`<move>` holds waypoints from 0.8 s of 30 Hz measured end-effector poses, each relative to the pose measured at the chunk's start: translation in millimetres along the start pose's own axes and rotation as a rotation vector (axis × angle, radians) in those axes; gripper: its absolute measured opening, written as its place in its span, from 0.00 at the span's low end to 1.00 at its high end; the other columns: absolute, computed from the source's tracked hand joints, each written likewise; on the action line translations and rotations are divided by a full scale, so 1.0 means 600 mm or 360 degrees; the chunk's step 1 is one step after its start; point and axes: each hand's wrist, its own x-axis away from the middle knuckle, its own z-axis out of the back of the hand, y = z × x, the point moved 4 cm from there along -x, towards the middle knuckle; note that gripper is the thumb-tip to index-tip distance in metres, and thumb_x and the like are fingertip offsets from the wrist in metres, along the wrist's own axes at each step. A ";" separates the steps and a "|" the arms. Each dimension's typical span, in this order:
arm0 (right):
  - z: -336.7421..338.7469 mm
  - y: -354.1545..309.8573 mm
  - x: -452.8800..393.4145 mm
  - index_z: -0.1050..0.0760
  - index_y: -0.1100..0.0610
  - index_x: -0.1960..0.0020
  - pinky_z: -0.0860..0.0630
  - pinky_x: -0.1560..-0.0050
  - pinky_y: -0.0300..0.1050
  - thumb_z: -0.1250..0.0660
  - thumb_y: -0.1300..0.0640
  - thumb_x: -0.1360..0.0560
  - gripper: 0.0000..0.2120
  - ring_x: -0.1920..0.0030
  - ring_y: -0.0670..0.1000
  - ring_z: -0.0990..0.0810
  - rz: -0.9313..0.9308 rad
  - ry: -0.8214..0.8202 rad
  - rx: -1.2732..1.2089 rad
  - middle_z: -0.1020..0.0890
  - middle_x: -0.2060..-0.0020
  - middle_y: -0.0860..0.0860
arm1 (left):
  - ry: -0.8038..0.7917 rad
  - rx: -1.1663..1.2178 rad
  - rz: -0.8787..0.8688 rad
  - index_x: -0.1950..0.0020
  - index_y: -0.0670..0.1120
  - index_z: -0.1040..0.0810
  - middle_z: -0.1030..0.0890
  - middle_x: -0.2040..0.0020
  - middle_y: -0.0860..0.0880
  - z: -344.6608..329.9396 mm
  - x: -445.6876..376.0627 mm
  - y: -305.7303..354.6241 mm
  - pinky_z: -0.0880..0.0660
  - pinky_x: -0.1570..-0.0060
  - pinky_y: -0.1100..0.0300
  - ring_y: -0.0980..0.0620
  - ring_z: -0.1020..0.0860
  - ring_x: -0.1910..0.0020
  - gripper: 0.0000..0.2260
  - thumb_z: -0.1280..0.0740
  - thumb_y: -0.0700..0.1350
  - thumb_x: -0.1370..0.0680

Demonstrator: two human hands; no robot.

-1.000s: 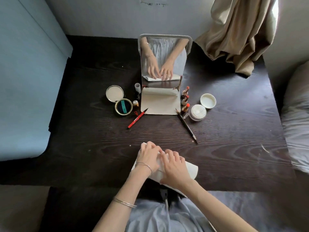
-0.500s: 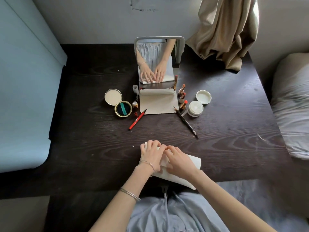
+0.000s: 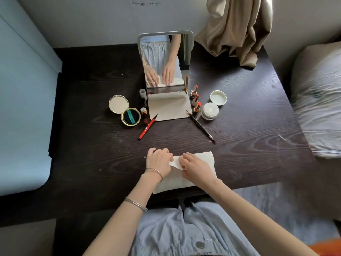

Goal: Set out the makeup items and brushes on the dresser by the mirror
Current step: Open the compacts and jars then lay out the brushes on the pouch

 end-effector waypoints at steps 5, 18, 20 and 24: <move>-0.022 0.007 -0.008 0.24 0.62 0.46 0.21 0.52 0.51 0.36 0.64 0.26 0.09 0.41 0.57 0.24 0.0112 -0.0092 0.0174 0.21 0.49 0.55 | 0.0245 -0.0251 0.0098 0.48 0.47 0.26 0.25 0.48 0.48 0.029 0.027 0.014 0.30 0.53 0.58 0.48 0.26 0.47 0.08 0.33 0.43 0.27; 0.040 0.020 -0.076 0.25 0.54 0.44 0.30 0.52 0.48 0.43 0.66 0.26 0.15 0.47 0.60 0.22 0.0027 -0.0389 0.0200 0.19 0.48 0.57 | -0.0460 -0.0169 0.0212 0.41 0.44 0.23 0.22 0.41 0.45 -0.028 0.035 0.035 0.28 0.47 0.56 0.45 0.23 0.41 0.12 0.38 0.46 0.22; 0.042 0.024 -0.090 0.25 0.54 0.45 0.30 0.52 0.48 0.44 0.65 0.24 0.14 0.46 0.60 0.22 0.0020 -0.0419 0.0163 0.19 0.48 0.56 | -0.0435 -0.0119 0.0216 0.42 0.44 0.22 0.22 0.42 0.45 -0.035 0.032 0.029 0.28 0.48 0.57 0.45 0.24 0.41 0.12 0.38 0.46 0.23; 0.054 0.024 -0.117 0.24 0.54 0.46 0.35 0.55 0.45 0.43 0.64 0.23 0.12 0.44 0.57 0.23 -0.0091 -0.0225 0.0225 0.20 0.47 0.52 | 0.0088 -0.0095 0.0015 0.47 0.48 0.23 0.23 0.48 0.47 -0.015 0.028 0.019 0.28 0.54 0.57 0.47 0.26 0.47 0.16 0.26 0.50 0.32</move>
